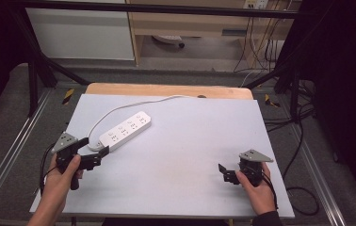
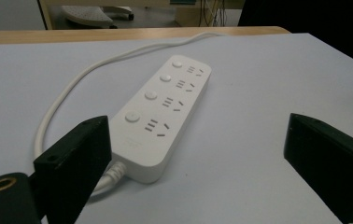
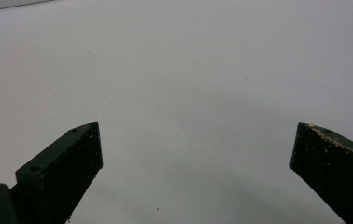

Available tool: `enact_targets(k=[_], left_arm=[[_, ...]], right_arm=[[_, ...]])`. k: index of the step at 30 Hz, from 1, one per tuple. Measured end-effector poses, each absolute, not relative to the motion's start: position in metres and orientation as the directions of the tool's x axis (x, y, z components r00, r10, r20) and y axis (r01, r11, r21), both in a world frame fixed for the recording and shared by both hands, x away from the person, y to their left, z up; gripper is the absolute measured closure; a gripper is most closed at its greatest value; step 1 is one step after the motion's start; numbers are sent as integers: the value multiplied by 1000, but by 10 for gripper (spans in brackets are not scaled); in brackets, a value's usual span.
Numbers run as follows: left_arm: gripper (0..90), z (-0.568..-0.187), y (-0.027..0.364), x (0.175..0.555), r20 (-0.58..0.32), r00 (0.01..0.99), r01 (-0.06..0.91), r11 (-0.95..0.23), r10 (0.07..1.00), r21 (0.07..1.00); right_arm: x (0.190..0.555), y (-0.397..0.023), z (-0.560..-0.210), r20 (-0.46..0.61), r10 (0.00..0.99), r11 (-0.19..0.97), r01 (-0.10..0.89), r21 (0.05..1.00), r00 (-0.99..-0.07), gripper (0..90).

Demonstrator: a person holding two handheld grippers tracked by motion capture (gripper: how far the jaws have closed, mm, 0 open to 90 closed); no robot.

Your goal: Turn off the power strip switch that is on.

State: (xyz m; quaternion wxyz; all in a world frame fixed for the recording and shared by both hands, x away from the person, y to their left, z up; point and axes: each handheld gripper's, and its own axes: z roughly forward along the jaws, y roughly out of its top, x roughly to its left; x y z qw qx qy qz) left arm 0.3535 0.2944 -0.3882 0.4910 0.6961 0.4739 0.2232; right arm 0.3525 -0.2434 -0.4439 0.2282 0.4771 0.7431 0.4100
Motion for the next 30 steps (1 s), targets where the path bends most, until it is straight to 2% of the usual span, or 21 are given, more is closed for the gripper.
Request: enact_targets(k=[11,14,24,30], left_arm=[[75,-407,308,335,-143,441,438,-74,886,896],[76,-413,310,331,-114,443,442,-106,889,891],[77,-423,311,321,-128,453,442,-98,882,891],[79,-432,313,317,-127,448,442,-96,885,892]], right_arm=[[353,-243,-444,50,896,212,524,825,-441,32],[353,-243,-444,47,896,214,522,826,-442,32],[354,-244,-446,31,901,221,520,825,-433,32],[359,-243,-458,6,904,262,566,781,-427,32]])
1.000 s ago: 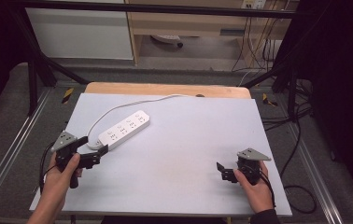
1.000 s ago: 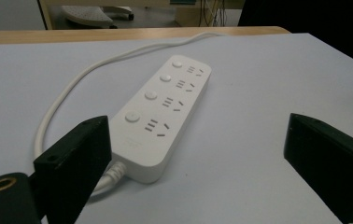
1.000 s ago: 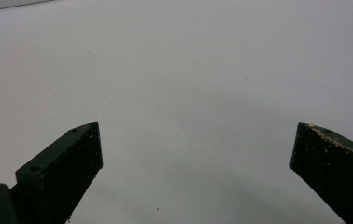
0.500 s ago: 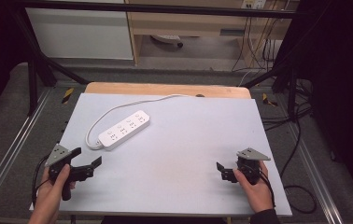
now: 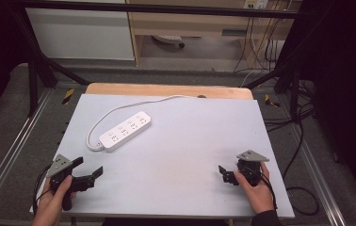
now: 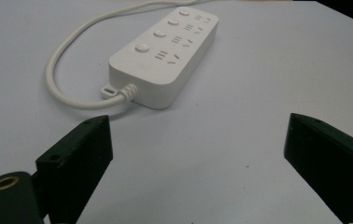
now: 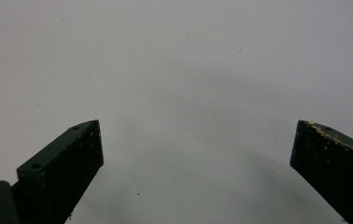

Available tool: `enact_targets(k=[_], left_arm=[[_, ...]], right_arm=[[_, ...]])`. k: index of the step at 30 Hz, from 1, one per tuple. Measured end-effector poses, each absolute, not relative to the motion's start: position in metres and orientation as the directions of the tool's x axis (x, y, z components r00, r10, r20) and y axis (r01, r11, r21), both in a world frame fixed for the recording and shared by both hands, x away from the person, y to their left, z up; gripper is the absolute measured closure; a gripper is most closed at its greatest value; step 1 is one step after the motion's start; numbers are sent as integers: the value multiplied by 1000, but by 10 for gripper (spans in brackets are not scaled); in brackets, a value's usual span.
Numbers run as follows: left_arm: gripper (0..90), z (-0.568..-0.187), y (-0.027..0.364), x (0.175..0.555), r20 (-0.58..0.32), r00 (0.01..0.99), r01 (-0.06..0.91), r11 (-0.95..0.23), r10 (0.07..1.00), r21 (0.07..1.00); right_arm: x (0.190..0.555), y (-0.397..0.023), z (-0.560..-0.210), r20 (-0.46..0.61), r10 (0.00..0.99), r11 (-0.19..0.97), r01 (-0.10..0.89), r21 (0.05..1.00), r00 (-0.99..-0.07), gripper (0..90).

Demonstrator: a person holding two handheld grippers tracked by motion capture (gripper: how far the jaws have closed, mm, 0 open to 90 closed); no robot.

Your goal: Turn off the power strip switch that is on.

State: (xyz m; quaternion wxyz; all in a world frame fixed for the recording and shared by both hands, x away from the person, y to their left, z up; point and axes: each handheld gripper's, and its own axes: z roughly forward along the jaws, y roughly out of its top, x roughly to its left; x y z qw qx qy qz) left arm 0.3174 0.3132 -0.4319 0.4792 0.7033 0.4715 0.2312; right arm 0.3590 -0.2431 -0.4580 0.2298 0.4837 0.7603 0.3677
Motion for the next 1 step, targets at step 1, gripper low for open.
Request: enact_targets(k=[1], left_arm=[[80,-430,315,318,-130,438,433,-82,890,898]], right_arm=[[361,-242,-461,-3,902,277,575,770,-432,30]])
